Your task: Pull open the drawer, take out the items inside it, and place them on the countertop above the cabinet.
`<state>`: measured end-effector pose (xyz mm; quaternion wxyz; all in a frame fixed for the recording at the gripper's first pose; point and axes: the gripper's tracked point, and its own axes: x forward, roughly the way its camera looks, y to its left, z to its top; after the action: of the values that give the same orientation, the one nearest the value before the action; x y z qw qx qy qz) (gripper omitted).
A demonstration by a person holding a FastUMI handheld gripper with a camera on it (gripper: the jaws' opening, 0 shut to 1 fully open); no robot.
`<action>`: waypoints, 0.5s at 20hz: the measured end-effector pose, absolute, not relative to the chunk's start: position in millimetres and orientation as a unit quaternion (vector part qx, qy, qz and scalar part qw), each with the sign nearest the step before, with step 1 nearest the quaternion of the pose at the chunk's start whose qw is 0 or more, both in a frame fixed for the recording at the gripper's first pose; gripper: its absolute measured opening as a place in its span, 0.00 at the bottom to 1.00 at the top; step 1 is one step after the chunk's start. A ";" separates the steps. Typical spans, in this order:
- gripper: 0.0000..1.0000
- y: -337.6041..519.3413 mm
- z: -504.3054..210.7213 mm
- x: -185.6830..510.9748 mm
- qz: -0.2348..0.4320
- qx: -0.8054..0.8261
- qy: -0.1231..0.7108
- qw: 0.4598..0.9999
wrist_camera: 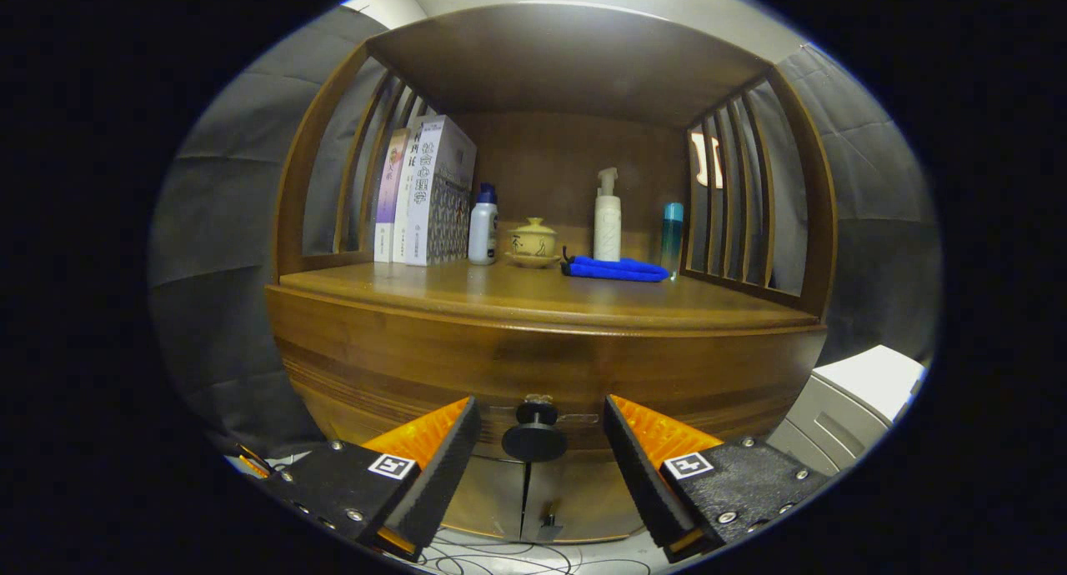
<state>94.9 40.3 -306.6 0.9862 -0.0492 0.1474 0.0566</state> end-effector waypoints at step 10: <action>0.48 44.2 -324.8 101.8 0.063 -0.054 0.160 0.984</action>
<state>101.8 44.2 -324.8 0.9836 -0.0540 0.1604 0.0632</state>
